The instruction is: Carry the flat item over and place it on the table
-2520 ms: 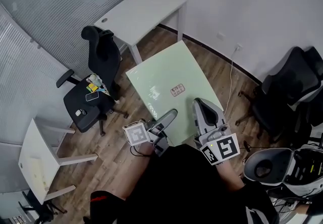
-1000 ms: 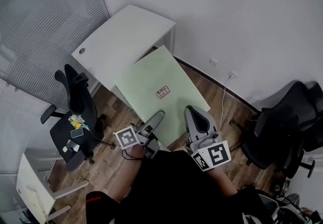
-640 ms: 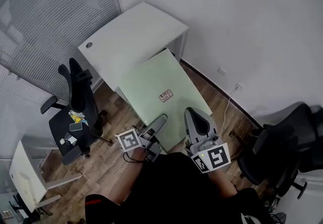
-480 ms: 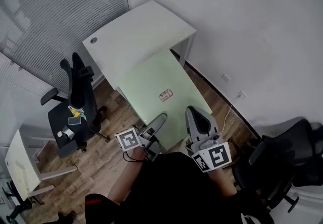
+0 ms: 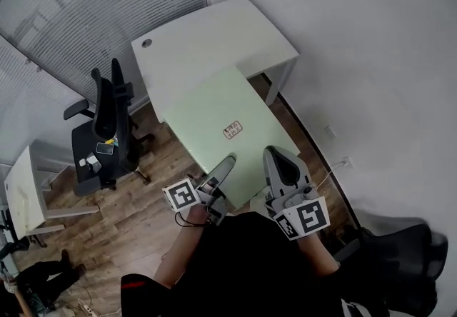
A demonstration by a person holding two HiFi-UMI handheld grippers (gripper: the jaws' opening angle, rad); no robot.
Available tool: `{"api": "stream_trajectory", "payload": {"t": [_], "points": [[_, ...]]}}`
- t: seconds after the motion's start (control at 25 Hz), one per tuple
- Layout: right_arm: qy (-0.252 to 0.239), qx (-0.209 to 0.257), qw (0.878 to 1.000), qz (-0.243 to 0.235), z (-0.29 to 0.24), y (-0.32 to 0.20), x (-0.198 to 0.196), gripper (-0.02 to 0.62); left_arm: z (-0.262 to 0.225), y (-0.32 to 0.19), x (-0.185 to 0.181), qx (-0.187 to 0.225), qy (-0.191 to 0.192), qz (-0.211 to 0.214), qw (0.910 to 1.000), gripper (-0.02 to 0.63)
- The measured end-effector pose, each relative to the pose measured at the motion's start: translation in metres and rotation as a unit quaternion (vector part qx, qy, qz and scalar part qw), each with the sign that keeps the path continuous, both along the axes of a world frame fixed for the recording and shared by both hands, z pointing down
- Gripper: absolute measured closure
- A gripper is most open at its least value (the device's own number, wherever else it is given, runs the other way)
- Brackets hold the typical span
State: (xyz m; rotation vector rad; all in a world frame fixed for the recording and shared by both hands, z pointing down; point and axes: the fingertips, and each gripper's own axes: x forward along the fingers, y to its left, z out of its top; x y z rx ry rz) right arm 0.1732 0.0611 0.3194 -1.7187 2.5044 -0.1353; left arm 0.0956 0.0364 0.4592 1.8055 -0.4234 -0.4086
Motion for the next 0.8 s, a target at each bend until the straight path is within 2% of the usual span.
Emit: {"api": "stream_trajectory", "payload": {"t": [0.16,0.36,0.64,0.8], "points": [[-0.005,0.000,0.999,-0.042,0.000,-0.011,0.020,0.595,0.002,-0.009,0.020,0.001,-0.017,-0.038,0.9991,0.301],[-0.006,-0.002,0.996,-0.089,0.000,-0.015,0.042,0.595,0.004,-0.008,0.043,-0.019,-0.017,-0.088,0.9958,0.300],[0.000,0.002,0.989,-0.151,0.000,-0.015,0.062,0.595,0.014,-0.009,0.056,-0.036,-0.017,-0.175,0.9838,0.301],[0.007,-0.001,0.986,-0.168,0.007,-0.016,0.074,0.595,0.016,-0.012,0.065,-0.029,-0.011,-0.197,0.9800,0.301]]}}
